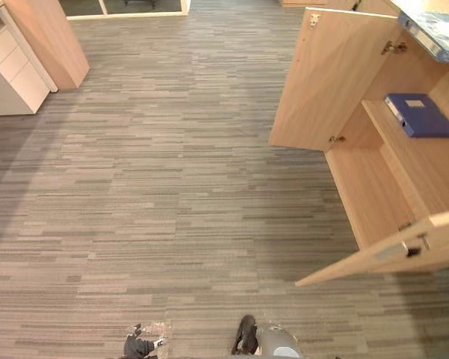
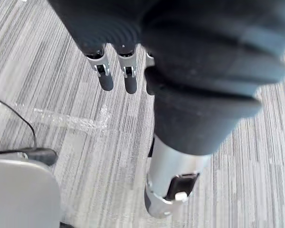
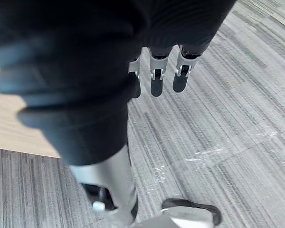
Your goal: Walk over to the cabinet, pick up the folder, carry it to the office cabinet, place the folder inside the office cabinet, then close the office cabinet door
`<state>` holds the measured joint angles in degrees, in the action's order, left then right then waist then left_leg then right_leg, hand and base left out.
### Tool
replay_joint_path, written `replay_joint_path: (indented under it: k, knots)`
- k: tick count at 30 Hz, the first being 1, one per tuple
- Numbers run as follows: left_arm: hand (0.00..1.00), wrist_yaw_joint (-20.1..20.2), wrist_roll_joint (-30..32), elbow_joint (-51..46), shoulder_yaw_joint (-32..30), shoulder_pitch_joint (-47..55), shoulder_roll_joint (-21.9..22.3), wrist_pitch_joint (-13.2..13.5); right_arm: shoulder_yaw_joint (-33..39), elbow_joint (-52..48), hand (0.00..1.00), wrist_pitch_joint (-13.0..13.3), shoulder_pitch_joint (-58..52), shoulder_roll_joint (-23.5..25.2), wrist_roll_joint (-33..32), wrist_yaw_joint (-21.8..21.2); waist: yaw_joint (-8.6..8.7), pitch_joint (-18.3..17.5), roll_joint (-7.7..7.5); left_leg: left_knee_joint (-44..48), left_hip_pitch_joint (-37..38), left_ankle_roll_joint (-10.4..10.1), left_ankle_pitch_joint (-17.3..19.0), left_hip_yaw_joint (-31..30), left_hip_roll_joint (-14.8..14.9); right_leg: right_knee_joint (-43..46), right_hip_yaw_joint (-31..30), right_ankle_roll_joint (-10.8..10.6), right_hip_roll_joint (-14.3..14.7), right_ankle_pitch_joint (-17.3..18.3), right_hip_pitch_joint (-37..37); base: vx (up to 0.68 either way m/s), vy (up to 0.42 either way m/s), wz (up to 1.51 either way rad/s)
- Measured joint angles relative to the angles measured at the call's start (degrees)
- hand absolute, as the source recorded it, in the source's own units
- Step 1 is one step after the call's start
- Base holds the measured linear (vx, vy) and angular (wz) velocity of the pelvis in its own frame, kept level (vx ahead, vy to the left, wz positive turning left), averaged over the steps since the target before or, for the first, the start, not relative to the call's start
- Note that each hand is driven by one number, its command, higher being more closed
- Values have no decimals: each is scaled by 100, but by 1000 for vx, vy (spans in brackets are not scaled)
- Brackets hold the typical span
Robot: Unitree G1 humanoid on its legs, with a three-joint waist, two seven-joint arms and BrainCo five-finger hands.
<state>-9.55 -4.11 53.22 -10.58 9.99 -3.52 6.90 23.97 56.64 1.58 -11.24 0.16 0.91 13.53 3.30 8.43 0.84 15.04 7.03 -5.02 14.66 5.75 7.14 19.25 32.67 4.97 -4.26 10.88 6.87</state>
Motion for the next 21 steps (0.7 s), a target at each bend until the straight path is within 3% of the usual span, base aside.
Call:
replay_joint_path:
  k: [1, 3, 6, 9, 11, 12, 13, 14, 15, 16, 17, 18, 20, 21]
  knots:
    - [0, -3, -96, 1, -67, -29, 46, -7, -4, -71, 0, -1, -1, 15, -13, -1, 22, -1, -1, 457, -146, -101, 69, 56, 92, -90, 49, 2, 59, 35, -146, 420, -213, 61]
    - [0, -6, -342, -150, -376, -76, 346, -33, -61, -315, 0, 40, 130, 20, -190, -14, -43, -18, 57, 2914, -995, -347, 14, 288, 552, -439, 131, 65, 286, 92, -710, 380, -128, 15]
    - [0, -20, -320, -317, -422, -89, 388, -37, -164, -296, 0, 75, 503, 32, -202, -39, -137, 28, 63, 4556, -1565, -185, 107, 869, 1031, -738, -152, 85, 416, 105, -1320, 387, -16, -36]
    - [0, -106, -323, -441, -405, -97, 393, -21, -164, -189, 0, 74, 769, 75, -202, -48, -279, 84, 93, 4360, -2100, 94, 293, 943, 1023, -1047, -509, -13, 378, 45, -1639, 253, 83, -58]
    - [0, -188, -348, -454, -405, -146, 382, 51, -166, 43, 0, 64, 909, 119, -202, -48, -364, 150, 53, 3342, -2233, 145, 367, 922, 894, -1044, -678, -53, 172, 26, -1787, 266, 228, -60]
    - [0, -220, -348, -457, -383, -173, 389, 74, -168, 59, 0, 67, 930, 119, -199, -51, -362, 178, 28, 2516, -2302, 123, 301, 837, 763, -1035, -764, -211, -43, 49, -1889, 289, 328, -46]
    - [0, -250, -348, -466, -373, -176, 392, 106, -168, 100, 0, 72, 923, 88, -198, -50, -349, 197, 14, 1590, -2355, 59, 12, 634, 621, -1076, -830, -528, -294, 109, -2000, 208, 245, -41]
    - [0, -255, -348, -463, -371, -175, 402, 106, -170, 143, 0, 72, 911, 60, -198, -51, -329, 204, 28, 1098, -2371, 77, -211, 532, 593, -1103, -861, -709, -391, 134, -2068, 255, 311, -26]
    - [0, -263, -351, -457, -377, -177, 408, 108, -173, 177, 0, 63, 851, 34, -198, -48, -312, 229, 42, 567, -2346, 48, -875, 473, 566, -1108, -888, -901, -539, 172, -2176, 280, 351, -11]
    - [0, -278, -358, -447, -382, -163, 435, 107, -219, 178, 0, 63, 726, 24, -207, -44, -327, 223, 57, 214, -2079, 90, -1777, 623, 399, -1109, -945, -1010, -703, 214, -2299, 386, 496, -1]
    - [0, -328, -350, -472, -413, -192, 377, 108, -342, 157, 0, 55, 719, 78, -193, -36, -316, 226, -77, 154, -2056, 172, -1685, 699, 256, -1187, -970, -1007, -818, 206, -2274, 339, 411, -3]
    - [0, -378, -341, -519, -393, -227, 320, 120, -465, 163, 0, 55, 787, 123, -185, -47, -338, 270, -130, 288, -2126, 214, -1586, 721, 212, -1345, -1067, -908, -738, -105, -2236, 271, 310, -8]
    - [0, -408, -390, -555, -442, -225, 314, 111, -505, 169, 0, 55, 800, 161, -173, -44, -431, 285, -176, 746, -2177, 334, -1331, 768, 200, -1566, -1098, -1206, -795, -620, -2378, 206, 216, -13]
    - [0, -412, -387, -552, -445, -197, 313, 115, -503, 192, 0, 50, 799, 163, -145, -45, -432, 230, -172, 935, -2169, 376, -1179, 772, 185, -1712, -1180, -1258, -842, -881, -2486, 213, 228, -20]
